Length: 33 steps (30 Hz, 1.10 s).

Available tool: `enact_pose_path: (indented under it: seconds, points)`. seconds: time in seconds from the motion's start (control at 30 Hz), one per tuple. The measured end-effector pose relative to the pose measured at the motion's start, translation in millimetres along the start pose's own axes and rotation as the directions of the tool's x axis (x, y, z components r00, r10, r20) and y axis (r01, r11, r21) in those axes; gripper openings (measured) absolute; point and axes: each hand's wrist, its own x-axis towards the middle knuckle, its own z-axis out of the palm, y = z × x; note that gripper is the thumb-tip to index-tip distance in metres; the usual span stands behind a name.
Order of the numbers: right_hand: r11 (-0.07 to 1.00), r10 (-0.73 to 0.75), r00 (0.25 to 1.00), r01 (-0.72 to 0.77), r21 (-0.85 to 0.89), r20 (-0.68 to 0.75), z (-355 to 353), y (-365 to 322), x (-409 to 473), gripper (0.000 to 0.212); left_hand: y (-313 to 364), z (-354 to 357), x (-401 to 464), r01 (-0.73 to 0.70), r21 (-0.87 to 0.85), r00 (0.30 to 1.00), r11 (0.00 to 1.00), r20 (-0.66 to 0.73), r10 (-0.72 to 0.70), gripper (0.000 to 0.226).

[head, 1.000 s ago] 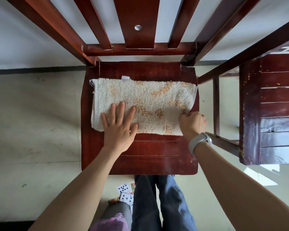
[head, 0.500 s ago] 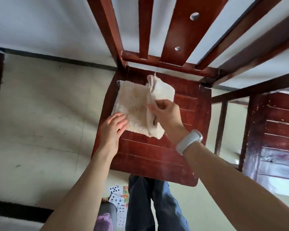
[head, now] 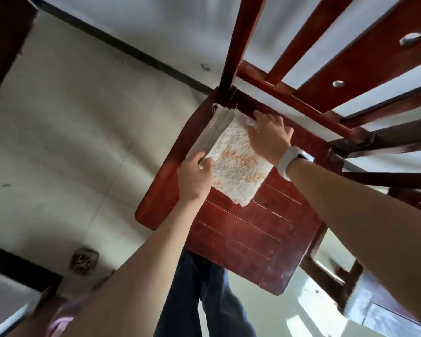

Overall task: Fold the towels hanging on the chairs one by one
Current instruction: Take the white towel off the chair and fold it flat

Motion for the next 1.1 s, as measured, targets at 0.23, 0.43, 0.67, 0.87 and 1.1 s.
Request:
enact_pose_path:
  seconds: [0.23, 0.43, 0.67, 0.87, 1.1]
  points:
    - [0.980, -0.122, 0.958, 0.159, 0.123, -0.261, 1, -6, 4, 0.029, -5, 0, -4, -0.041, -0.250, 0.988, 0.967, -0.157, 0.001, 0.022]
    - [0.988, -0.142, 0.958, 0.151, 0.014, -0.251, 10, -19, 10, 0.039, -20, -2, 12, 0.075, 0.198, 0.954, 0.977, -0.300, -0.012, 0.029]
    - [0.873, -0.452, 0.808, 0.316, -0.371, -0.377, 45, 9, -33, 0.035, -27, 17, 6, -0.478, 0.642, 0.846, 0.599, 0.152, 0.511, 0.054]
    - [0.876, -0.370, 0.919, 0.296, -0.380, -0.137, 76, 17, -22, 0.048, -57, 22, 16, -0.404, 0.679, 0.905, 0.613, 0.198, 0.378, 0.066]
    - [0.972, -0.231, 0.909, 0.234, -0.034, -0.346, 53, 29, -56, 0.048, -33, 4, 23, -0.474, 0.592, 0.876, 0.652, 0.242, 0.417, 0.058]
